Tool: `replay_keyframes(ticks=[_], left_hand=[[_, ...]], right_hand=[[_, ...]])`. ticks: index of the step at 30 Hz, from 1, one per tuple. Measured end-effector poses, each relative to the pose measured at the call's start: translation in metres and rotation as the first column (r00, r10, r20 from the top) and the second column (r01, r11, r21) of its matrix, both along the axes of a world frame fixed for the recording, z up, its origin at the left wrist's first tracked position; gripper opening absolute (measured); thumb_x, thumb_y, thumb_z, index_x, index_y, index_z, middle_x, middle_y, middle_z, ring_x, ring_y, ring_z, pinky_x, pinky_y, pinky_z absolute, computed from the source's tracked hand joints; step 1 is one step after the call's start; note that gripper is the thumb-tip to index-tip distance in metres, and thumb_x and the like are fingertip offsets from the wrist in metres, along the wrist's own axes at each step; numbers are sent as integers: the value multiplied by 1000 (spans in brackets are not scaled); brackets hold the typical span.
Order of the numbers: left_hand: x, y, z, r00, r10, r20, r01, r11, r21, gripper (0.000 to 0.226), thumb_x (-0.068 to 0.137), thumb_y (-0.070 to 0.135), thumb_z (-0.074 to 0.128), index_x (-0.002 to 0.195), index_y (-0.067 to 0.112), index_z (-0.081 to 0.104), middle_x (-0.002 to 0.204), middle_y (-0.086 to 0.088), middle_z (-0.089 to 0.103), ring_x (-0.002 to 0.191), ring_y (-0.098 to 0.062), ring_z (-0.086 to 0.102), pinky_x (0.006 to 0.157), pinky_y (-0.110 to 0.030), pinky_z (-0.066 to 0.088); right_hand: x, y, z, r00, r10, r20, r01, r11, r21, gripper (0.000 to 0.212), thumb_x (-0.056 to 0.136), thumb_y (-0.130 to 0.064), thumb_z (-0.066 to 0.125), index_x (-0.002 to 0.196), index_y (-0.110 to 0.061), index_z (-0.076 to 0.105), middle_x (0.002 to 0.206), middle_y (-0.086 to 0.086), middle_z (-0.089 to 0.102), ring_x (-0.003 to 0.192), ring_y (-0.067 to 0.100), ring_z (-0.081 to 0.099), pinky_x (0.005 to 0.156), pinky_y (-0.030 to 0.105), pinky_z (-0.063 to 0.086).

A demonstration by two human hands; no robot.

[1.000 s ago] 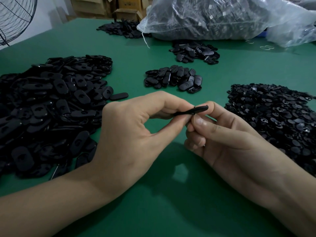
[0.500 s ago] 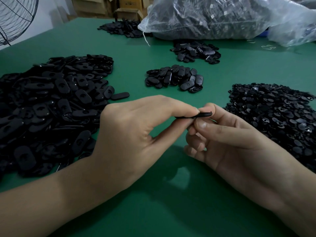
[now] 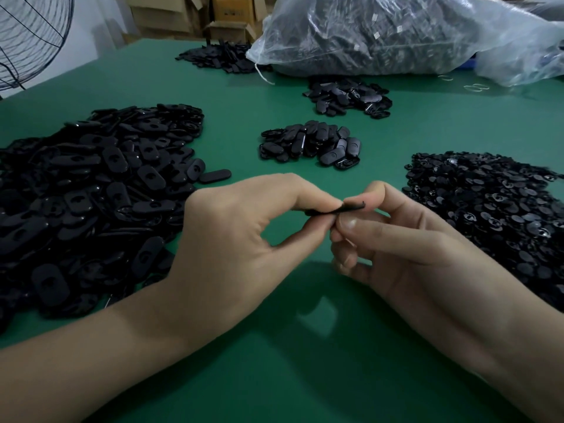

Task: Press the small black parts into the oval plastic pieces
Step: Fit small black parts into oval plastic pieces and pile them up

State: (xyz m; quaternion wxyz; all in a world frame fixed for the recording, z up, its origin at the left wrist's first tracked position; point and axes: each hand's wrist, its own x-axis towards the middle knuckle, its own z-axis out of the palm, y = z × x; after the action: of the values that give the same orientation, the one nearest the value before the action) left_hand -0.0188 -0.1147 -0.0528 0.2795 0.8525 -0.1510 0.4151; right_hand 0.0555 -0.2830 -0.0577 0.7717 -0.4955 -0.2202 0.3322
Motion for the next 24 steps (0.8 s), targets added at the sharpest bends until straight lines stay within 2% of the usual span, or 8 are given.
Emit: replay_keyframes(ticks=[2,5,11,13,16,20,22,24], left_hand=[[3,3,-2,996,-22,-87,9,989,-149,8,86,10,79,91,17,78,90,17,75,87,5,72,83,-10,51],[6,3,-6,981,-82,-176,21,946,-323,13,84,9,80,86,21,76,85,16,78,84,1,75,82,-15,55],[13,7,-11,919,-210,-335,13,863,-504,12,86,11,81,92,20,76,85,7,79,80,-11,77,79,-27,61],[14,7,-9,905,-195,-379,2,891,-454,27,86,13,81,109,26,73,85,8,79,82,-9,77,85,-28,60],[15,9,-1,851,-254,-460,115,944,-309,58,83,16,83,137,27,63,92,14,79,87,-4,75,90,-18,55],[23,16,13,794,-281,-539,176,955,-238,56,77,24,87,130,25,69,90,16,79,84,-2,76,85,-17,57],[32,24,19,794,-250,-553,135,961,-241,56,70,37,87,124,30,72,89,13,79,82,-4,76,82,-19,58],[48,38,24,814,-148,-562,35,978,-207,57,67,47,87,121,37,72,92,10,78,84,-3,75,84,-21,58]], right_hand=[[0,1,2,979,-99,179,107,994,-35,20,80,-5,77,84,-11,58,81,16,67,63,19,58,63,25,52],[2,-1,2,894,-190,406,235,970,-62,18,82,-12,72,84,-4,56,78,15,70,62,20,61,64,28,54],[7,0,-3,831,-202,518,312,941,-133,17,93,-16,67,85,-2,60,75,8,73,59,21,65,63,29,55],[9,0,-6,837,-214,503,339,925,-170,16,96,-16,64,87,-3,64,73,9,72,57,21,63,62,30,53],[12,-3,-5,846,-224,484,353,916,-193,19,99,-17,62,88,-3,66,71,9,70,56,19,60,61,28,50],[16,-6,-3,870,-208,448,329,920,-213,21,100,-20,60,90,-5,69,73,8,70,56,18,57,60,26,50],[19,-6,-3,854,-221,470,363,902,-235,17,100,-23,61,95,-10,70,75,7,72,58,17,59,64,29,49],[24,-7,-4,814,-270,514,438,866,-240,10,100,-23,61,101,-16,68,77,5,73,61,15,62,67,30,47]])
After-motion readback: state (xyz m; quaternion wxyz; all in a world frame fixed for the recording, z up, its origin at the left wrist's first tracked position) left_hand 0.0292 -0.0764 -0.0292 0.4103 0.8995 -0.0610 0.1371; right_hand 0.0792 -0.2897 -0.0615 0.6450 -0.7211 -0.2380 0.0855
